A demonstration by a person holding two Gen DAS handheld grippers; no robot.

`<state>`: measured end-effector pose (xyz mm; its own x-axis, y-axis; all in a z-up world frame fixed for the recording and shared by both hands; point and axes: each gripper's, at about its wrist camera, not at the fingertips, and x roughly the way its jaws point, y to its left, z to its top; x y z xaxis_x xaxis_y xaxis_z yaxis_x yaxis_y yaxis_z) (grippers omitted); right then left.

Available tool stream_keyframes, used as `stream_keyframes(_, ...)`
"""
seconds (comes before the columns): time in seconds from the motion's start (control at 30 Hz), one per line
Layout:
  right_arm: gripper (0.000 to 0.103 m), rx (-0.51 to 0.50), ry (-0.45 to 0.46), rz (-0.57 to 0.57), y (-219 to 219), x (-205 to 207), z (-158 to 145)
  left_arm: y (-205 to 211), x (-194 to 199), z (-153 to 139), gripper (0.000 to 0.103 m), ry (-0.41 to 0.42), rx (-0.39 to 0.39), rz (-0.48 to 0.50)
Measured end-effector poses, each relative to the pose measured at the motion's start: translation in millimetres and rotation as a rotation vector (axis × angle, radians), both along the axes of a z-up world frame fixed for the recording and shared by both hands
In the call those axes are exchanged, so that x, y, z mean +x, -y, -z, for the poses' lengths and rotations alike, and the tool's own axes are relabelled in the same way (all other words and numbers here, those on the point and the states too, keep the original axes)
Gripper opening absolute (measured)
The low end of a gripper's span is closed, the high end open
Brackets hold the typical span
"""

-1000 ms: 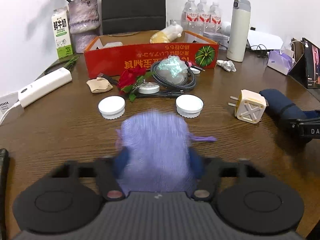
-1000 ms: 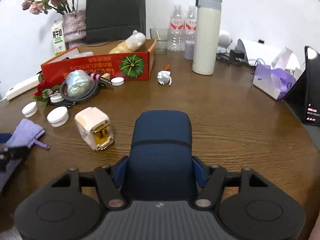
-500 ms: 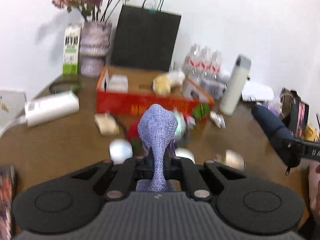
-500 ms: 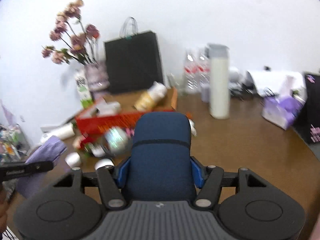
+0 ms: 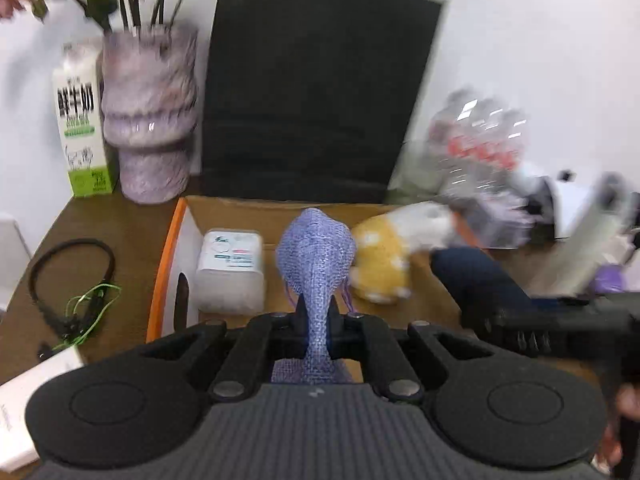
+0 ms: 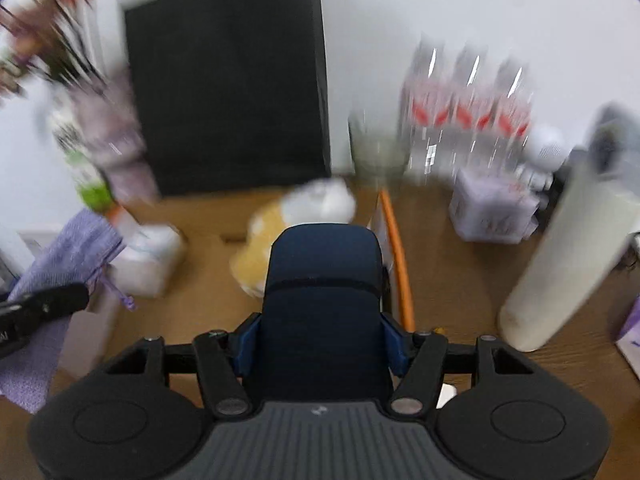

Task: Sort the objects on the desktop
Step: 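Place the purple pouch and navy pouch into the cardboard box, opening both tools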

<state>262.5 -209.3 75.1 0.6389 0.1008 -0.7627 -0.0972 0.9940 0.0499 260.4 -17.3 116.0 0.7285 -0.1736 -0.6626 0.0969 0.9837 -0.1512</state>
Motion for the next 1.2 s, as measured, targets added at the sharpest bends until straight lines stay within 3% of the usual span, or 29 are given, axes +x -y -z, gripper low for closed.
stream_keyframes(0.1,0.061,-0.066,-0.064,-0.025,-16.7,23.2,22.7,5.2,35.9,19.1,0.009,-0.071,0.009,0.049)
stream_keyframes(0.17,0.063,-0.094,-0.099,-0.023,-19.9,32.6,36.7,9.9,43.4,25.1,0.013,-0.068,0.030,0.063)
stream_keyframes(0.23,0.063,-0.083,-0.127,-0.041,-15.4,34.4,39.0,11.2,43.7,25.2,0.046,-0.031,0.052,0.077)
stream_keyframes(0.3,0.059,-0.001,-0.072,-0.050,2.0,25.3,25.0,7.6,43.1,23.0,0.057,0.015,0.056,0.097)
stream_keyframes(0.33,0.059,0.028,-0.024,-0.050,10.3,21.7,14.2,4.1,43.9,22.9,0.057,0.038,0.053,0.095)
stream_keyframes(0.4,0.039,0.065,0.057,-0.037,23.4,23.8,-5.3,-1.7,52.3,24.4,0.061,0.030,0.037,0.082)
stream_keyframes(0.47,0.035,0.081,0.093,-0.030,28.7,37.1,-12.7,-6.3,60.3,28.7,0.064,-0.004,0.021,0.054)
stream_keyframes(0.73,0.035,0.069,-0.017,-0.115,1.7,66.8,35.9,-27.0,61.8,33.3,0.074,-0.042,-0.006,0.018)
stream_keyframes(0.83,0.039,0.078,0.001,-0.130,-0.5,56.7,31.0,-38.5,47.0,22.8,0.079,-0.022,-0.020,0.004)
stream_keyframes(0.9,0.052,0.066,0.041,-0.145,-0.8,41.7,17.8,-43.7,33.0,13.6,0.082,0.000,-0.004,-0.013)
stream_keyframes(1.0,0.060,0.053,0.098,-0.150,-0.1,21.3,-4.2,-46.4,6.8,0.8,0.087,0.024,0.044,-0.040)
stream_keyframes(1.1,0.067,0.094,0.131,-0.156,6.9,-8.7,-20.6,-40.3,-34.0,-8.4,0.098,0.073,0.114,-0.068)
stream_keyframes(1.2,0.075,0.130,0.174,-0.164,10.0,-55.2,-26.0,-38.0,-96.4,-8.4,0.103,0.169,0.093,-0.071)
